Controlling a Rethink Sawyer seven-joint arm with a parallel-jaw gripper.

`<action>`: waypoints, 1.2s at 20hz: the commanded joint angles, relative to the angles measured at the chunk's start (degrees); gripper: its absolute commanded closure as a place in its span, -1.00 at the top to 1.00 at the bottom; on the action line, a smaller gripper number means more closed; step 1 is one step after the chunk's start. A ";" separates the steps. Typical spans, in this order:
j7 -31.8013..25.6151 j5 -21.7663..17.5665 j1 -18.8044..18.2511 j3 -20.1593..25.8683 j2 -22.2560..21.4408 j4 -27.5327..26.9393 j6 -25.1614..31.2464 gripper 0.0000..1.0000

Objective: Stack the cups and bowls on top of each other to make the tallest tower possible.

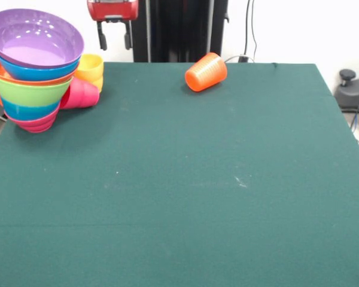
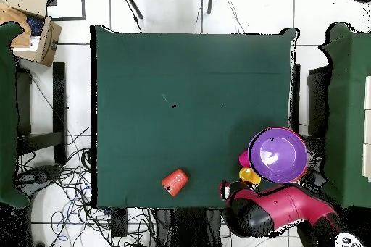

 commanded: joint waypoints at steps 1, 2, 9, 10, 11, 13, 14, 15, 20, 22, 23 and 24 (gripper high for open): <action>-16.34 -1.35 1.40 4.76 4.90 -2.56 6.03 1.00; -16.09 -1.88 1.52 4.47 5.15 -2.67 5.78 1.00; -16.55 -3.91 1.42 3.52 6.75 -4.02 5.38 1.00; -16.73 -4.49 1.38 3.23 7.28 -4.57 5.38 1.00; -16.81 -4.78 1.36 3.08 7.52 -4.80 5.36 1.00; -17.25 -5.60 1.05 2.79 8.17 -5.27 5.21 1.00; -17.68 -5.67 0.73 2.85 8.31 -5.34 5.24 1.00; -17.89 -5.77 0.57 2.83 8.48 -5.43 5.23 1.00; -18.48 -6.07 0.19 2.70 8.94 -5.79 5.30 1.00; -18.65 -5.91 0.21 2.83 9.00 -5.95 5.43 1.00; -18.62 -5.90 0.21 2.82 8.96 -5.90 5.43 1.00; -18.69 -5.88 0.19 2.82 9.00 -5.97 5.48 1.00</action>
